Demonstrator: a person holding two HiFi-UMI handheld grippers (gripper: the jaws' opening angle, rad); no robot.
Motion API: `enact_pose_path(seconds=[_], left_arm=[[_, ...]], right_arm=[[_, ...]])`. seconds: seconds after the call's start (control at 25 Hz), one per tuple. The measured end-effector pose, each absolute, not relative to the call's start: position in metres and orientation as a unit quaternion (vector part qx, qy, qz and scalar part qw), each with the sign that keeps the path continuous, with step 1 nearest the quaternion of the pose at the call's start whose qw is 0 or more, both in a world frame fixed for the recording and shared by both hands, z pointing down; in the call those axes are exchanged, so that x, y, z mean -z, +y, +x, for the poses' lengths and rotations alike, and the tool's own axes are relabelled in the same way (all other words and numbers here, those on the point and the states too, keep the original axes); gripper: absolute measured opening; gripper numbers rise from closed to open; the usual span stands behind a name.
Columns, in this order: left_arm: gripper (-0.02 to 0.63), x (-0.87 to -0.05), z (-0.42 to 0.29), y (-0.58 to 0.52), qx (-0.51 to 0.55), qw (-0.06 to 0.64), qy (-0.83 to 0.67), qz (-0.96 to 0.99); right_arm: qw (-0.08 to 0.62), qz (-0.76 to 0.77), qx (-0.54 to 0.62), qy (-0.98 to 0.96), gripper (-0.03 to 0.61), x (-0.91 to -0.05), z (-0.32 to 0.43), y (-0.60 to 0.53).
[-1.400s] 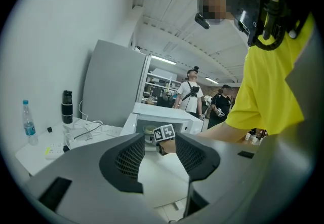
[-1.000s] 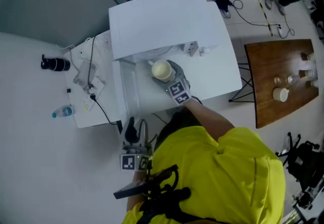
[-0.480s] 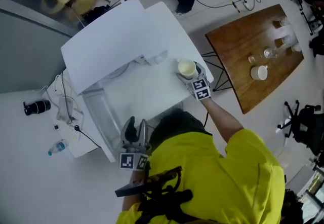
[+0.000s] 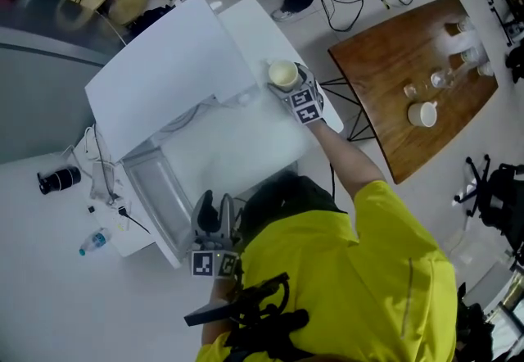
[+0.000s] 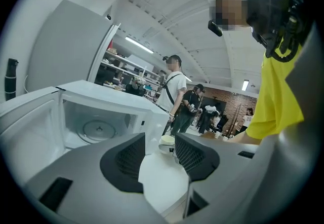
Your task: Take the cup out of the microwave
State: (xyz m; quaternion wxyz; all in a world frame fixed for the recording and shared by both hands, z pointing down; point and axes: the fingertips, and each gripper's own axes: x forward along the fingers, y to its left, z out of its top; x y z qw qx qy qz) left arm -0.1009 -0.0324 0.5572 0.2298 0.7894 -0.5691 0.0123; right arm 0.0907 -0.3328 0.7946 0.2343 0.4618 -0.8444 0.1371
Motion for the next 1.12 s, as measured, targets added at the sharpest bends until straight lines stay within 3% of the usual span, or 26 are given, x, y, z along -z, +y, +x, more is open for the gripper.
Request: enact_pose_path(seconds=[0.2, 0.28, 0.48, 0.72, 0.92, 0.96, 1.04, 1.12], left_arm=[[0.178, -0.555, -0.105, -0.035, -0.008, 0.243, -0.582, 0.776], [0.178, -0.552, -0.108, -0.038, -0.002, 0.241, -0.586, 0.773], [0.178, -0.548, -0.123, -0.046, 0.001, 0.233, -0.62, 0.75], [0.178, -0.524, -0.144, -0.052, 0.03, 0.211, -0.648, 0.731], [0.178, -0.495, -0.171, -0.043, 0.037, 0.186, -0.677, 0.711], [0.178, -0.489, -0.176, -0.039, 0.042, 0.184, -0.684, 0.704], [0.178, -0.473, -0.183, -0.03, 0.052, 0.183, -0.694, 0.694], [0.178, -0.457, -0.186, -0.024, 0.051, 0.179, -0.701, 0.689]], right_arm=[[0.247, 0.456, -0.144, -0.843, 0.456, -0.803, 0.083, -0.332], [0.246, 0.46, -0.15, -0.84, 0.517, -0.801, 0.085, -0.33], [0.221, 0.457, -0.243, -0.827, 0.52, -0.78, 0.109, -0.264], [0.144, 0.301, -0.272, -0.903, 0.513, -0.636, 0.057, -0.119], [0.086, 0.254, -0.186, -0.945, 0.346, -0.504, 0.029, -0.098], [0.076, 0.27, -0.174, -0.944, 0.337, -0.485, 0.031, -0.103], [0.056, 0.312, -0.155, -0.936, 0.189, -0.455, 0.041, -0.111], [0.035, 0.334, -0.146, -0.931, 0.177, -0.435, 0.047, -0.112]])
